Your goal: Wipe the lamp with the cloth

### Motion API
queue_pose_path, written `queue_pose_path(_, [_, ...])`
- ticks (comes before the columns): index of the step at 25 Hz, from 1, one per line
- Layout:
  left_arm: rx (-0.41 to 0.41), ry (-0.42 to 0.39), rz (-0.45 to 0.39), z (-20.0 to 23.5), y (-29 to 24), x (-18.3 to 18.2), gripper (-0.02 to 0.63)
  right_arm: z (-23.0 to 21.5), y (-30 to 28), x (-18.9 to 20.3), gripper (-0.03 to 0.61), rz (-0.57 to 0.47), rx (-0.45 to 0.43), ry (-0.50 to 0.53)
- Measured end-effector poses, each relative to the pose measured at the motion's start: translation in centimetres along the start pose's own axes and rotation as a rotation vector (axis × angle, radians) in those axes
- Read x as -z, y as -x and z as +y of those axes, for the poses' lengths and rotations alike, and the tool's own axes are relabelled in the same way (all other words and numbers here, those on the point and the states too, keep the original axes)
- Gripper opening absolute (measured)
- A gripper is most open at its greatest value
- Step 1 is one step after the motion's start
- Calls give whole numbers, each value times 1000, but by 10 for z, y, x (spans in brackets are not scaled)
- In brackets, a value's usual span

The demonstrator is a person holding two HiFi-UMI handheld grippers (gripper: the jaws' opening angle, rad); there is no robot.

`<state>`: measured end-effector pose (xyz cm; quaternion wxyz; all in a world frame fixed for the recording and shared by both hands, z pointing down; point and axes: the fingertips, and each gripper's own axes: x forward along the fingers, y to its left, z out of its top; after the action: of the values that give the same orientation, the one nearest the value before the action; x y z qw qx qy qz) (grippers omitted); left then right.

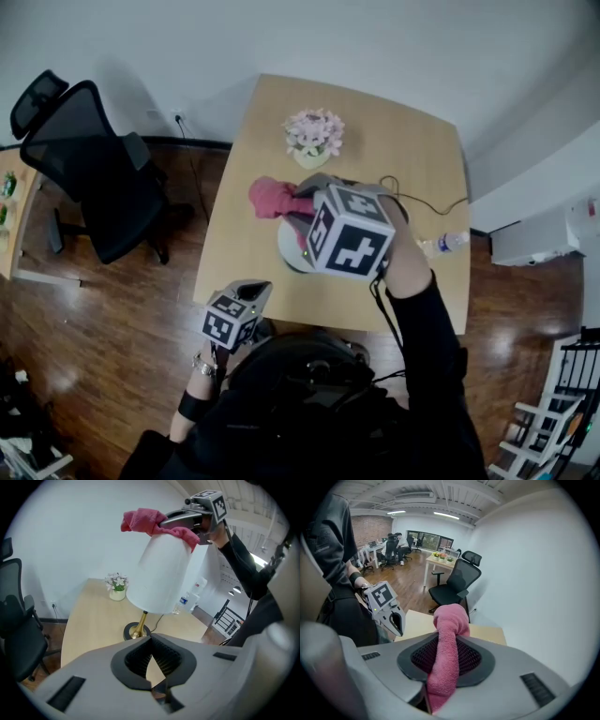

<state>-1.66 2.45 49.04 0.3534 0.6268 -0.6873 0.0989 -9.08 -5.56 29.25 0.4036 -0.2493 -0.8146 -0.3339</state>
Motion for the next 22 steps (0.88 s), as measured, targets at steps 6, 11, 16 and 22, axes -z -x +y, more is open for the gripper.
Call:
queue_pose_path(6, [11, 2, 7, 2, -4, 2, -8, -34, -4, 17, 97, 47, 92, -56])
queue_pose_path(11, [28, -15, 16, -3, -9, -1, -8, -46, 8, 37, 98, 54, 136, -114])
queue_pose_path(16, [50, -34, 31, -7, -14, 0, -8, -52, 25, 58, 98, 81, 192, -161])
queue_pose_path(22, [74, -57, 43, -14, -17, 0, -8, -36, 40, 80, 97, 72, 195, -228])
